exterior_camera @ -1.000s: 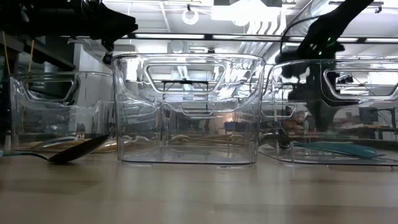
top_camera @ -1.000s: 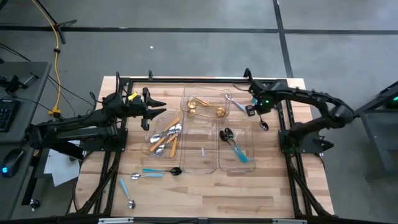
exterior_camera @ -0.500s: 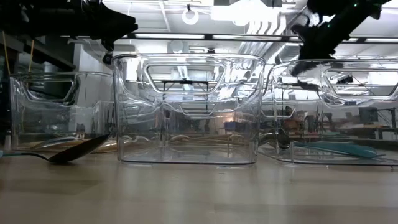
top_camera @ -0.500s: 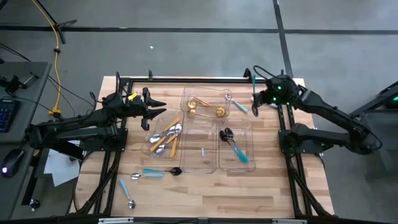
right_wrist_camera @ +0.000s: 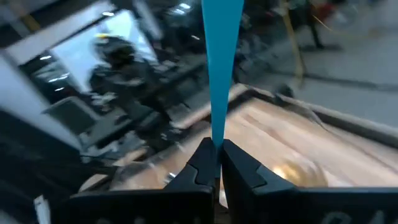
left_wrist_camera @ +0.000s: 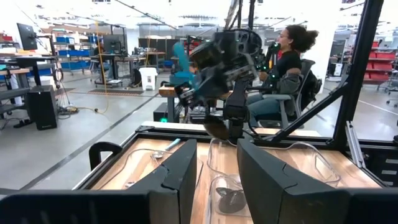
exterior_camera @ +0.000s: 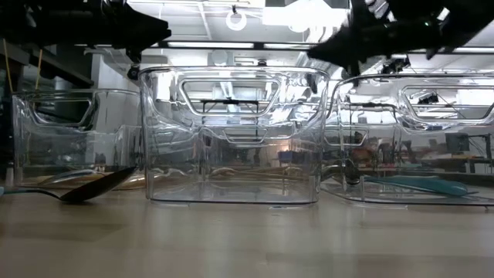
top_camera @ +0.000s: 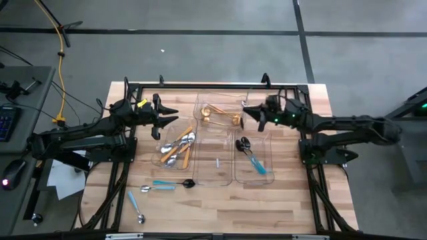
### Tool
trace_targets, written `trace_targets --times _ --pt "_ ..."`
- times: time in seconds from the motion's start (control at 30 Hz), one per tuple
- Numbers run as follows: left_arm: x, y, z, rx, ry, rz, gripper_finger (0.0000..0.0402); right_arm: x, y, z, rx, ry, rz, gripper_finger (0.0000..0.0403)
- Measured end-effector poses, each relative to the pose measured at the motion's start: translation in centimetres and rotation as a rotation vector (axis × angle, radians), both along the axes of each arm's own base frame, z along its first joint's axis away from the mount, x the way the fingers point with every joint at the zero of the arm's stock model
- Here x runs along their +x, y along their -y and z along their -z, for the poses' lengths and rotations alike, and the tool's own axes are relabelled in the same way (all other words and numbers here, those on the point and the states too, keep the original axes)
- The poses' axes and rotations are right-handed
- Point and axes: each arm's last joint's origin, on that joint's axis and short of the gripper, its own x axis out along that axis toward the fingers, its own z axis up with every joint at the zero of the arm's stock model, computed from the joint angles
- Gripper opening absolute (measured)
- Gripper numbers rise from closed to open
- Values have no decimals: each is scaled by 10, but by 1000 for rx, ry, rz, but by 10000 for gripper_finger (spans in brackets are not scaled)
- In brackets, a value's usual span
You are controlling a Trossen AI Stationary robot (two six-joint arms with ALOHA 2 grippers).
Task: Sort silverware by color (type)
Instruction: Put the blue spoon into the right transparent bin
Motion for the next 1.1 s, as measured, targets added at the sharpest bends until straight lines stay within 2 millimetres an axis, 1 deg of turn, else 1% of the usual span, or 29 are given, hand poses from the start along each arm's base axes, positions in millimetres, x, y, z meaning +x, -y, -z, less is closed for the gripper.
trace_targets --times 0.13,0.27,0.37,0.47,0.57,0.8,1.1 --pt "0 0 -1 35 3 -3 104 27 -10 -18 -195 22 -71 0" --pt "0 0 -1 -1 6 8 104 52 -15 -24 -375 -27 -108 0" --pt "0 0 -1 -26 12 14 104 66 -13 -27 -400 -37 -111 0" --pt "0 0 -2 -23 22 14 104 75 -11 -22 -397 -62 -115 0" --pt "0 1 -4 11 40 12 104 80 -11 -16 -403 -84 -128 0" --pt "-1 1 -9 38 83 11 104 80 -11 -20 -390 -52 -164 0" --pt "-1 1 -9 39 87 11 104 80 -11 -20 -384 -51 -172 0"
